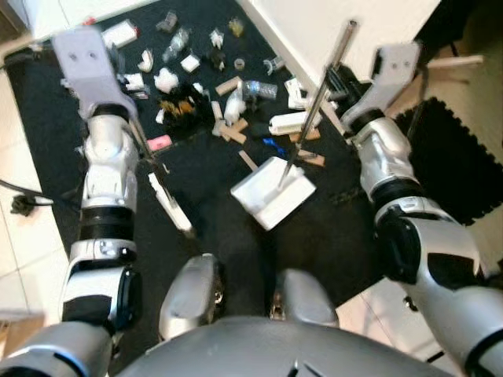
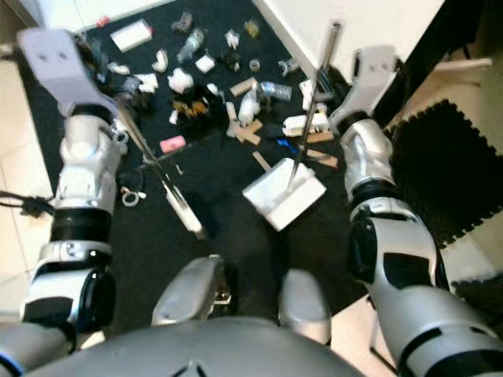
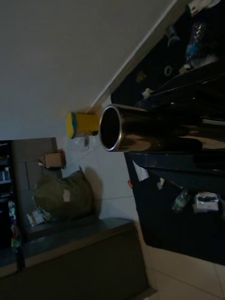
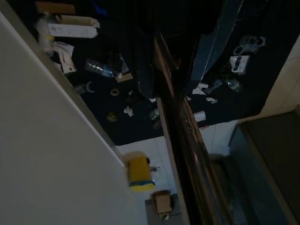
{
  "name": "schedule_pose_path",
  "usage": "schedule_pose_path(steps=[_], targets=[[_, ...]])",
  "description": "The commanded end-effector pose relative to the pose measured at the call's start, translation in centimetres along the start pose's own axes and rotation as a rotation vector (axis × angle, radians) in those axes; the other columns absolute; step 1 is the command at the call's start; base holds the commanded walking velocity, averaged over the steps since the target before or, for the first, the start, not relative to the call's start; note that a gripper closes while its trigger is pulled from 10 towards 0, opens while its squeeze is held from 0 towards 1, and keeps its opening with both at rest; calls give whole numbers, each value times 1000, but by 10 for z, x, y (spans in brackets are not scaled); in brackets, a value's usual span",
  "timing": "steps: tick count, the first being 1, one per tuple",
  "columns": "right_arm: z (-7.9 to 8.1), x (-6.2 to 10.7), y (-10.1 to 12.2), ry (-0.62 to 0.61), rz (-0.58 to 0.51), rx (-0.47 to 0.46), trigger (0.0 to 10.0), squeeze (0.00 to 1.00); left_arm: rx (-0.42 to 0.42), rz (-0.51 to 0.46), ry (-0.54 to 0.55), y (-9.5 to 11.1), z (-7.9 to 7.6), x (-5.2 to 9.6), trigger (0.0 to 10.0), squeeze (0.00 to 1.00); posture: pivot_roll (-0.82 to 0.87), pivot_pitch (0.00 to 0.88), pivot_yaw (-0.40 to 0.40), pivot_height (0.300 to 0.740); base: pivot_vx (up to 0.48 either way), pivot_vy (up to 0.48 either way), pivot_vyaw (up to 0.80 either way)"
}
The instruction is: Sweep floor
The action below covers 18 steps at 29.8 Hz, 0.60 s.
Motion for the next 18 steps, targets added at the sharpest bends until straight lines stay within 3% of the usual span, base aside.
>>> schedule_pose_path(steps=[1,18], targets=[[-6,-1,9,-19,-37,-3,10000,0,-6,-29,-23,6,-5,-1,10000,0,21,0,25,740,480,0,0],[-11,1,7,-35,-23,11,10000,0,-6,-27,-31,6,-7,-1,10000,0,20,0,27,740,480,0,0]])
Point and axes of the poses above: a point about 5 cm out from each wrist's last joint towards the gripper, its own x axis pointing back from the gripper into the wrist, its own y axis along the axis of the wrist's last joint, z = x × y, the point moved 6 cm from there along -x, pointing out of the wrist towards the gripper, and after that the axes turned 12 degrees about x, right-handed, at the moved point
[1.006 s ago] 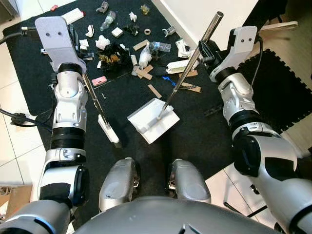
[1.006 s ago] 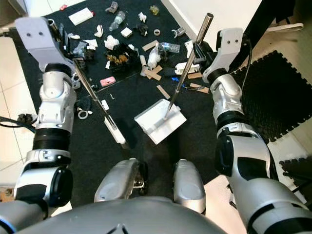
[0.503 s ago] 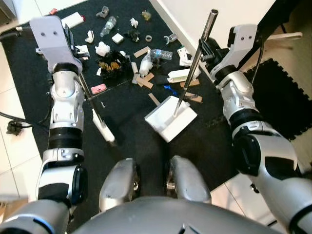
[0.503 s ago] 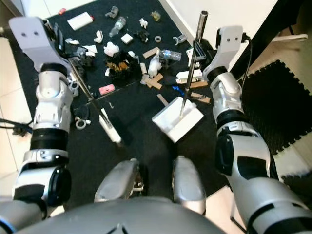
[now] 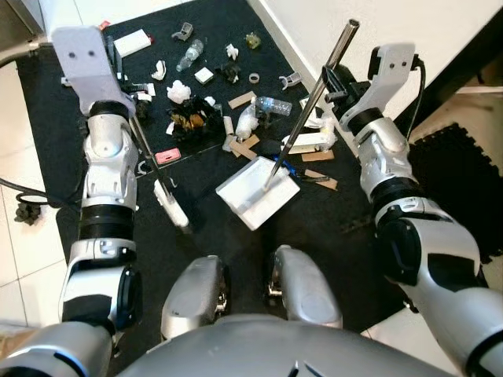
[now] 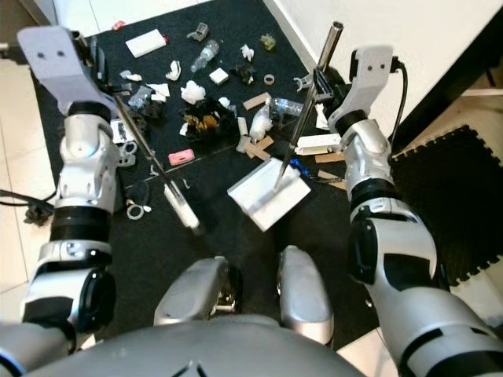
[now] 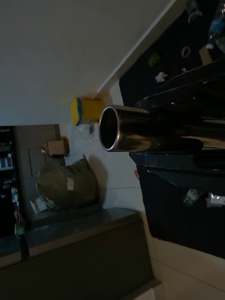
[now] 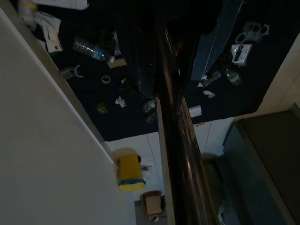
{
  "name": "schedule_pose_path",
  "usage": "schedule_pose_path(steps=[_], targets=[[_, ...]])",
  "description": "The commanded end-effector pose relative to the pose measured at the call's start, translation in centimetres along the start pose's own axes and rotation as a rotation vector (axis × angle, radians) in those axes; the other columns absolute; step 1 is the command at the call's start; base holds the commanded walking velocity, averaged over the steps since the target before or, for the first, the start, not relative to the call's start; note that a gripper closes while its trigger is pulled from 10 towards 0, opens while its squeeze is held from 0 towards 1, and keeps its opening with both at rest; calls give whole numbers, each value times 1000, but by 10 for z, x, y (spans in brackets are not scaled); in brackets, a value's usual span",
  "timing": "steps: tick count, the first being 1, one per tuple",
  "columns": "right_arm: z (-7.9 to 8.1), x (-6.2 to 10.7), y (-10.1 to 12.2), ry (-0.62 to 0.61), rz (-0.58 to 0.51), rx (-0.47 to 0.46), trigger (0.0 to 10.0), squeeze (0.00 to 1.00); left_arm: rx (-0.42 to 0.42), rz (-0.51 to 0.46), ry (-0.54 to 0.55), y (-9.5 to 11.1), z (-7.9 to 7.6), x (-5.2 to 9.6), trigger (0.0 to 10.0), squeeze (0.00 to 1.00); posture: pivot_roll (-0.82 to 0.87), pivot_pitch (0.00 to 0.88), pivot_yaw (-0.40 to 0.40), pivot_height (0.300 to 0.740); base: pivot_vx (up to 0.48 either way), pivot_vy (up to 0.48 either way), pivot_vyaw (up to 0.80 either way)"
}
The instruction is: Sweep floor
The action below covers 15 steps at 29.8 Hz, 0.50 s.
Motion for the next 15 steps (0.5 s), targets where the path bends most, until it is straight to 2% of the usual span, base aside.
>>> schedule_pose_path(steps=[1,10,15], targets=[[-9,-1,10,-23,-31,12,10000,0,-7,-23,-19,6,-4,-1,10000,0,20,0,27,740,480,0,0],[-27,8,0,-61,24,88,10000,0,-10,-18,-22,4,-4,-1,10000,0,20,0,29,740,480,0,0],[-28,11,-3,-57,38,108,10000,0,-11,-18,-22,5,-4,-1,10000,0,20,0,29,740,480,0,0]])
Point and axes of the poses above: a point about 5 cm out from each wrist's last joint towards the gripper, its own x axis pointing back from the gripper into the wrist, its own y axis along the axis of the wrist's last joint, z = x × y, the point moved 6 cm from there along -x, pointing out of the wrist towards the gripper, and after that the axes turned 12 degrees about x, right-handed, at the moved point
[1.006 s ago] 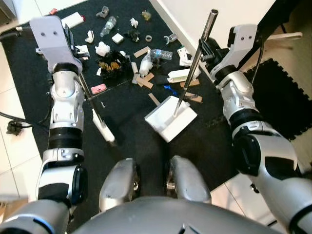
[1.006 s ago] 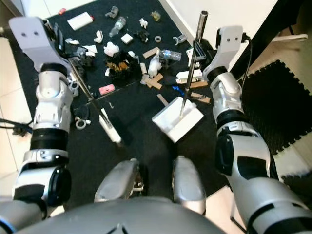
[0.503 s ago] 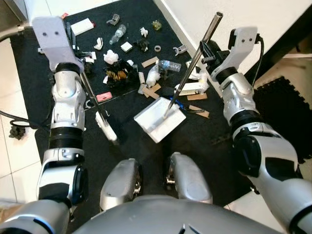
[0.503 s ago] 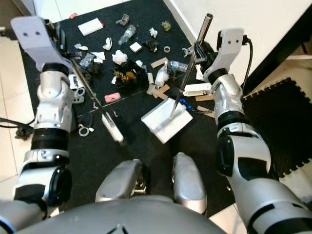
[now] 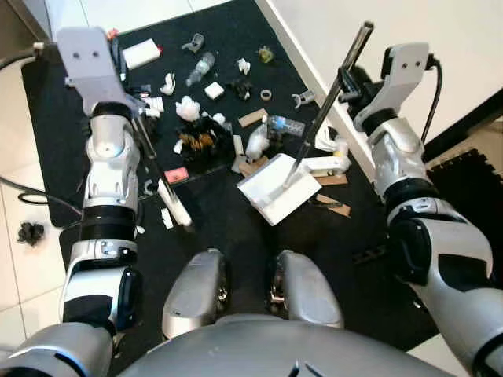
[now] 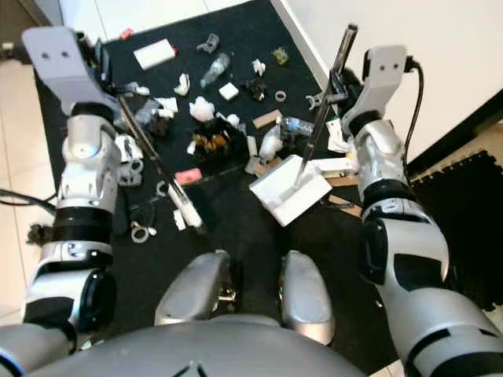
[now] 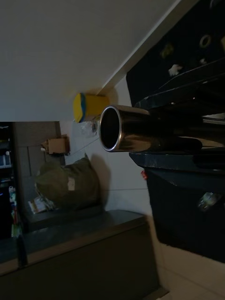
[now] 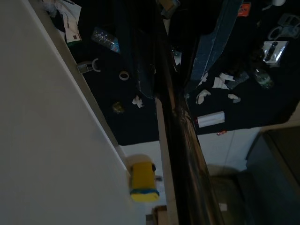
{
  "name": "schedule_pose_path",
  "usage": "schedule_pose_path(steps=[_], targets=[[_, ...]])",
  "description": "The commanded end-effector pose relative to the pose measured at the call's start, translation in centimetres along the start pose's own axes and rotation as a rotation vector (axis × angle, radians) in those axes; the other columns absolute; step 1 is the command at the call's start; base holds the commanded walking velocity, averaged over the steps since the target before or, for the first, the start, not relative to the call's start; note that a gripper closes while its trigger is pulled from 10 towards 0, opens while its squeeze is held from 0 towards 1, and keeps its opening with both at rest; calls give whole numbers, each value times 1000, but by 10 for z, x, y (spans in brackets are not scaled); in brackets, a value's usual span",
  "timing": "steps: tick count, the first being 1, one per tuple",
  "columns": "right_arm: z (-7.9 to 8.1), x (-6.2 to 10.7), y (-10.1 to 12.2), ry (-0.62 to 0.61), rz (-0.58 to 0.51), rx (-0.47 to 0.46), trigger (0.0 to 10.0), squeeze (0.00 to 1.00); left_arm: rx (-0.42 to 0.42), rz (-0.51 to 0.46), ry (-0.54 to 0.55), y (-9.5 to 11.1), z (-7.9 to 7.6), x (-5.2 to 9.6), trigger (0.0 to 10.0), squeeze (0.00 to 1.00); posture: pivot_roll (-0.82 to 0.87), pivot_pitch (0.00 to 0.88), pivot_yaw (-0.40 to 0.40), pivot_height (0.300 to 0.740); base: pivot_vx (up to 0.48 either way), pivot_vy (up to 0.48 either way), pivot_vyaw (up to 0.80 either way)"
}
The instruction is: Sweep floor
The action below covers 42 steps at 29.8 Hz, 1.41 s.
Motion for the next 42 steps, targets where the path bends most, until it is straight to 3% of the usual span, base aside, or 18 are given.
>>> schedule_pose_path(steps=[1,5,11,17,22,29,42], targets=[[-4,0,7,-6,-30,35,10000,0,-13,-19,-12,5,-1,-1,10000,0,19,0,29,740,480,0,0],[-3,2,3,12,-13,67,10000,0,-15,-16,-13,4,-1,-1,10000,0,22,0,29,740,452,0,0],[-17,8,-1,-4,24,155,10000,0,-16,5,-37,-1,-3,4,10000,0,23,0,31,740,0,0,0],[-19,6,0,-9,46,238,10000,0,-27,27,-46,-7,1,7,10000,0,31,0,30,740,0,0,0],[-20,4,1,-3,53,245,10000,0,-32,32,-39,-7,6,7,10000,0,38,0,28,740,0,0,0],[-50,11,3,-106,45,73,10000,0,-48,63,-24,-10,26,9,10000,0,50,0,31,740,0,0,0],[-86,32,-4,-156,105,183,10000,0,-94,71,-1,-9,42,5,10000,0,39,11,45,740,0,0,0]])
Point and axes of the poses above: a point about 5 cm out from each wrist's last joint towards the gripper, its own x axis pointing back from the gripper into the wrist, its own y axis along the axis of the wrist's last joint, z = x × y, the point moved 6 cm from there along -x, pointing out of the wrist towards the gripper, and after that the axes turned 12 degrees about x, right-handed, at the moved point
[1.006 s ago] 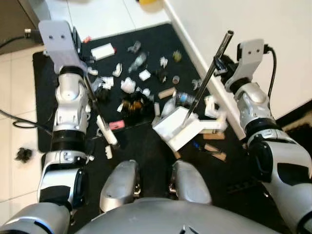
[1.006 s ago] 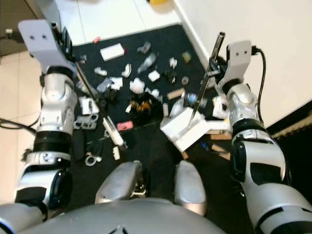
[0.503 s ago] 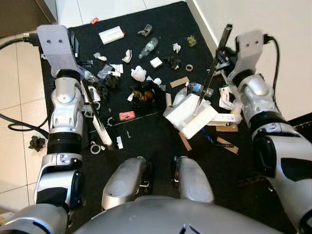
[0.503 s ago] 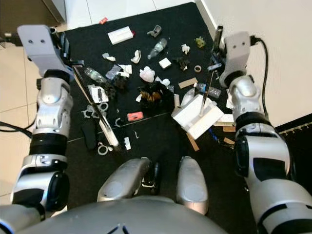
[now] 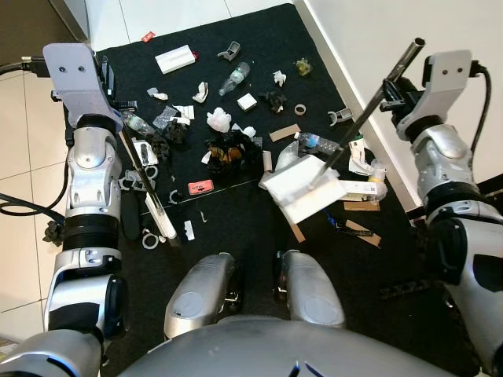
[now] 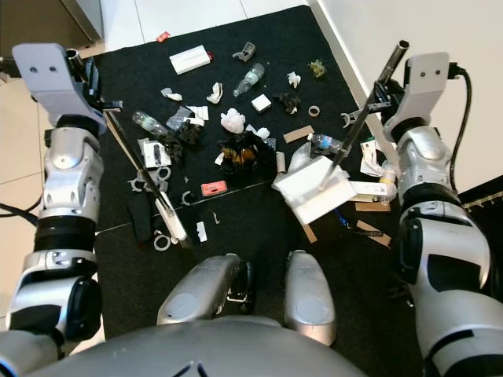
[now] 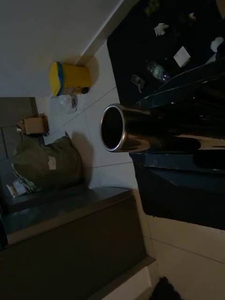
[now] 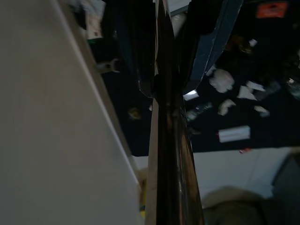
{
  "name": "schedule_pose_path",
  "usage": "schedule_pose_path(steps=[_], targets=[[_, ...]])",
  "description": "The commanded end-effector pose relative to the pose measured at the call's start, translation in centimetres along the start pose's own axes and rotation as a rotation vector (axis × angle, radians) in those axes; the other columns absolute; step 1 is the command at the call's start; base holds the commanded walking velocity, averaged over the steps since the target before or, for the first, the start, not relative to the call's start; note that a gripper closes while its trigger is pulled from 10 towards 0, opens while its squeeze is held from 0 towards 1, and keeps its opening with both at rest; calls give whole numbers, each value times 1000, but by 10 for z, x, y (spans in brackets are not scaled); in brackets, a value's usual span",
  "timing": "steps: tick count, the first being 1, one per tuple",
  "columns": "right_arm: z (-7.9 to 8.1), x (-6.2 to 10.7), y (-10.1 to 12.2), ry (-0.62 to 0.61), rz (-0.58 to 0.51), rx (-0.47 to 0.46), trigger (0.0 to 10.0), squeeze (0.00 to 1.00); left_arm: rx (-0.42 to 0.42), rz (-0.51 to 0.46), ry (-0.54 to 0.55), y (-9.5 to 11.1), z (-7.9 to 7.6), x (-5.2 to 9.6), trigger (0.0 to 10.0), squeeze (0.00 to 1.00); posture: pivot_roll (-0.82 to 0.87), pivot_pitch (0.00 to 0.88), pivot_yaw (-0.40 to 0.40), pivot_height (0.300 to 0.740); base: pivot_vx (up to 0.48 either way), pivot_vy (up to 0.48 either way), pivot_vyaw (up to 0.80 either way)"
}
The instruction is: Sweep floor
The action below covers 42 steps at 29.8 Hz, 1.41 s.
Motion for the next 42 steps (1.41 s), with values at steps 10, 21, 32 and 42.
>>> schedule_pose_path(steps=[10,21,32,42], targets=[[13,5,-13,146,64,164,10000,0,-76,2,31,4,22,-3,10000,0,49,28,45,740,0,0,0],[74,-4,-21,333,120,358,10000,0,-95,19,48,-1,32,5,10000,0,96,74,39,740,0,0,0],[117,-15,-11,429,151,328,10000,0,-111,26,80,-3,45,17,10000,0,136,125,23,740,0,0,0],[129,-22,-8,397,212,140,10000,0,-135,10,124,6,61,19,10000,0,160,145,17,740,0,0,0]])
Point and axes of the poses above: a point about 5 cm out from each wrist's last joint towards the gripper, its own x axis pointing back from the gripper into the wrist, its own y axis along the axis of the wrist's last joint, z = x × y, the point moved 6 cm from there along -x, pointing out of the wrist towards the gripper, and after that the axes turned 12 degrees about x, right-handed, at the moved point
